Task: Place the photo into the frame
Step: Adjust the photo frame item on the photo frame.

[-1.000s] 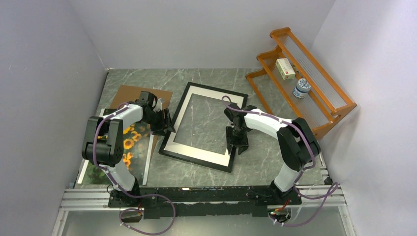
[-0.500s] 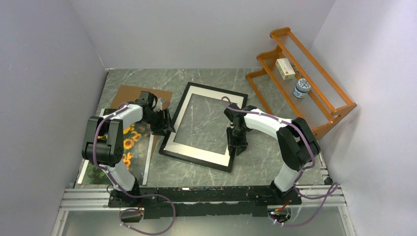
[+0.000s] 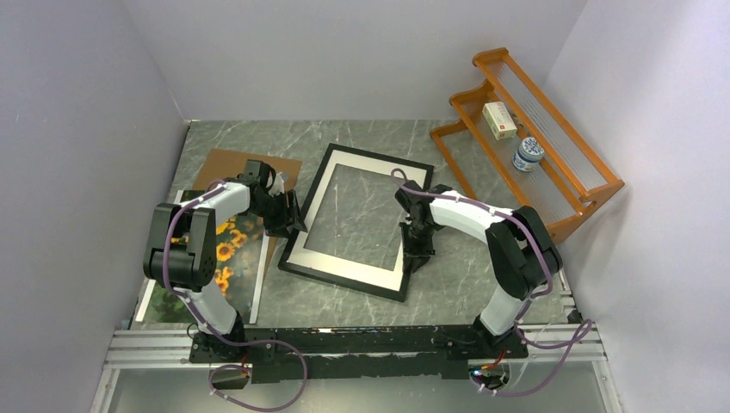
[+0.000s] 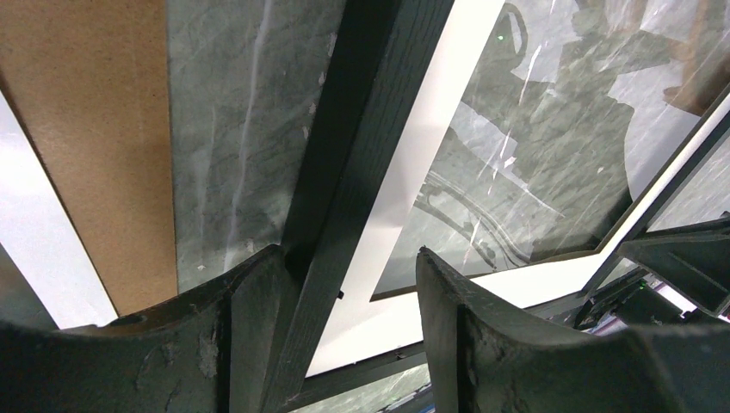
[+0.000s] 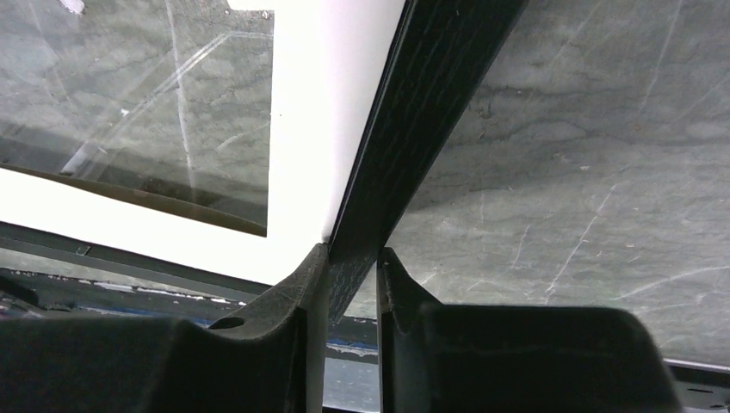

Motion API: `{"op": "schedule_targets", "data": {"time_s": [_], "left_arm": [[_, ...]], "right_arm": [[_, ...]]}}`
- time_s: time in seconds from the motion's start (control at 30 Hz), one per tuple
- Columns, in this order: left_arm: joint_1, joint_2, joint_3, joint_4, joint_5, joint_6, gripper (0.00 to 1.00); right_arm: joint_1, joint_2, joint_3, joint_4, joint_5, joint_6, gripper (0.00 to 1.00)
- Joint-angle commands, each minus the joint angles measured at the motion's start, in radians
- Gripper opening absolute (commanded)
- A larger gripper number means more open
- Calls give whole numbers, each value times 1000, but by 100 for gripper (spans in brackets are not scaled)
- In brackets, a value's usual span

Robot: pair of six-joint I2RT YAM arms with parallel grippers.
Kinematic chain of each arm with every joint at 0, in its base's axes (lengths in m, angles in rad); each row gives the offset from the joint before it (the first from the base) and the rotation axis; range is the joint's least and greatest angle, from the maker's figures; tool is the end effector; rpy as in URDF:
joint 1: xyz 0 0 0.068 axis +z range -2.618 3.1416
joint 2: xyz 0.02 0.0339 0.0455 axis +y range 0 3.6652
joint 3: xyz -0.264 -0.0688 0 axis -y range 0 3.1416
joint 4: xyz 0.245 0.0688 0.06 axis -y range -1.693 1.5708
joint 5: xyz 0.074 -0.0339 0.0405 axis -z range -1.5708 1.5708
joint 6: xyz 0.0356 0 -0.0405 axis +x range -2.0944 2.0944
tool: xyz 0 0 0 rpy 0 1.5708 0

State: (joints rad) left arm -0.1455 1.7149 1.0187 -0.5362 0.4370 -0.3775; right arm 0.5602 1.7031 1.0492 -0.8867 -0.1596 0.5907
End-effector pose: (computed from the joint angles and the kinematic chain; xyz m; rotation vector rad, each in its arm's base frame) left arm 0.3141 -0.0613 0.1635 -0.2216 2.8321 -0.7343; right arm 0.2419 0.1584 0.1647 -0.0431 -3.0711 -0.2313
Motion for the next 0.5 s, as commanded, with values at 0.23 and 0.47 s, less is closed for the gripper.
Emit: {"op": "schedule_targets", "data": {"time_s": [0.23, 0.47], "left_arm": [[-5, -4, 28, -2, 11, 9, 63], [-4, -16, 72, -16, 4, 7, 71]], "right_arm": [[7, -60, -25, 46, -12, -9, 27], [-113, -183, -64, 186, 4, 1, 64]]}}
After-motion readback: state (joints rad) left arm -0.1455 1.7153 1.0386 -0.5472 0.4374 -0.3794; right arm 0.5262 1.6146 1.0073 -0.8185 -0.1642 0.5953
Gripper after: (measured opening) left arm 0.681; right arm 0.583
